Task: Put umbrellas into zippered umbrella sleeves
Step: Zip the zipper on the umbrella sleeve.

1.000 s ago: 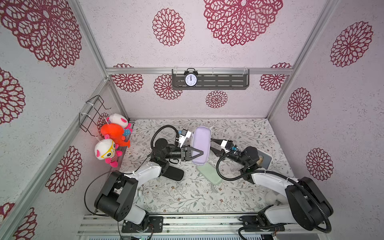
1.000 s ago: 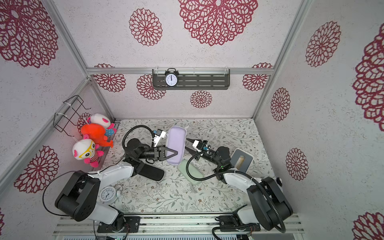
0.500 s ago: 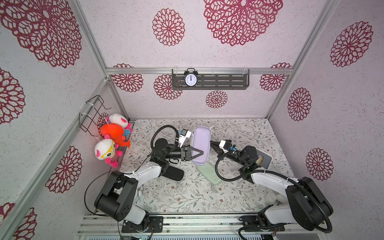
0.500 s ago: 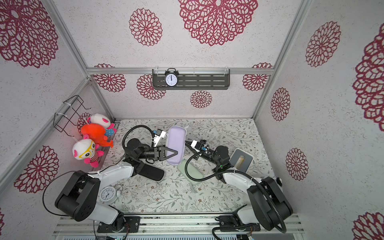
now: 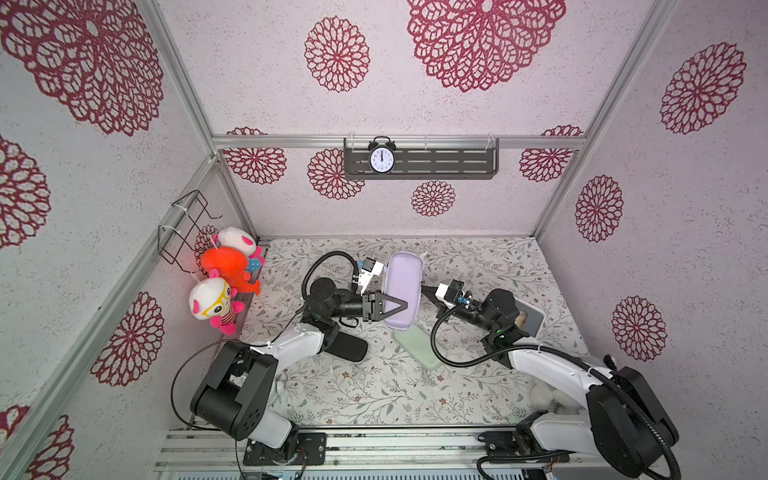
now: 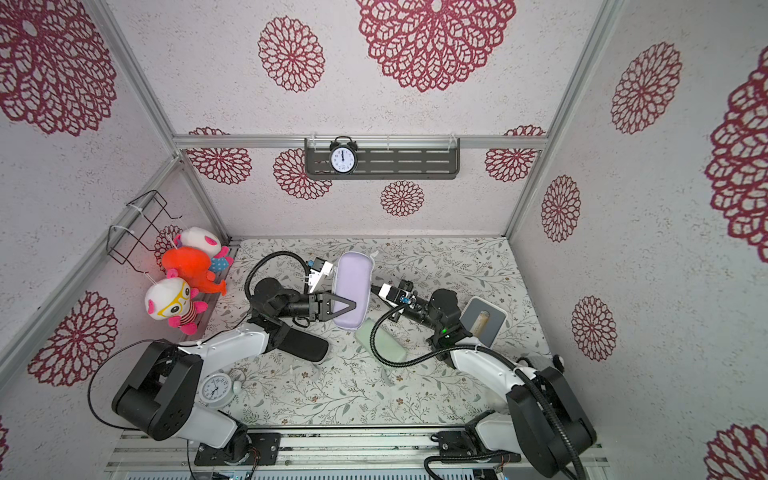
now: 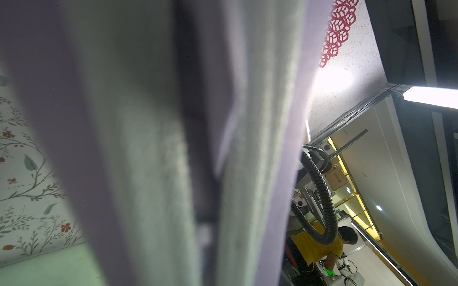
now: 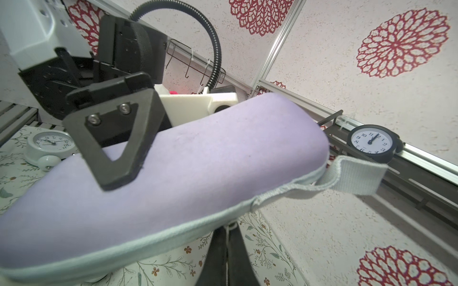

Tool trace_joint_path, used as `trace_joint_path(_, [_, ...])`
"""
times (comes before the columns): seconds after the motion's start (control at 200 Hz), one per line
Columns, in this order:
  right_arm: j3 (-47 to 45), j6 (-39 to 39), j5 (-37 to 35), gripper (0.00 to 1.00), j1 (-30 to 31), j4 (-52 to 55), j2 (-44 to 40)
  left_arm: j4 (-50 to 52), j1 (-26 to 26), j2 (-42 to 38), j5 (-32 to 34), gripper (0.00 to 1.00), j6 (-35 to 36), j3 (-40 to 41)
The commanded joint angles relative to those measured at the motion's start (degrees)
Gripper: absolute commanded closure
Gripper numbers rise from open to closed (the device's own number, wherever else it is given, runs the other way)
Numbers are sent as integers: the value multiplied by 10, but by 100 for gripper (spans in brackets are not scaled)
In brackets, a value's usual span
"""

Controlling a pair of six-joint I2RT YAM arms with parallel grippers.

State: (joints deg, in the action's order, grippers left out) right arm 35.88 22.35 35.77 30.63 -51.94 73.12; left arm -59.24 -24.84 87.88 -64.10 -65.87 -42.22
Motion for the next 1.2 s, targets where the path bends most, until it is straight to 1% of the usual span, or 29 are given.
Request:
trace_joint_path(0.0, [-3,23,33,100,11,55,-24,-93,17,8,9,100,-38,-12])
trace_joint_path(0.145, [-10,27,24,100,18,93,-31,-122,20,25,9,100,-60,-17])
trace_joint_path(0.295, [-27,31,10,100,36,104,-42,-96,22,27,16,100,-45,-21])
trace_joint_path(0.365, [-39,29,-4,100,46,110,-51,-57,23,16,28,100,-16,-21])
trace_joint_path(0.395, [-48,25,-8,100,52,107,-56,-35,23,8,35,100,8,-21])
trace_joint_path(0.54, [-68,10,-19,100,74,99,-66,139,23,-40,79,100,121,-29])
trace_joint_path(0.67, [-74,4,-39,100,101,111,-65,186,11,-71,116,100,165,-23])
trace_joint_path(0.746, [-79,-2,-52,100,117,102,-63,244,5,-87,136,100,201,-28])
trace_joint_path(0.886, [-72,-21,-69,100,151,107,-58,251,-9,-101,175,100,208,-21])
trace_joint_path(1.001, [-80,-37,-90,100,180,91,-62,262,-15,-115,197,100,218,-17])
trace_joint_path(1.116, [-74,-72,-121,100,197,69,-56,246,-34,-117,224,100,219,-10])
trace_joint_path(1.156, [-68,-94,-126,100,200,59,-48,241,-43,-123,249,100,221,-3])
trace_joint_path(1.196, [-59,-118,-128,100,203,44,-33,247,-53,-131,292,100,223,5])
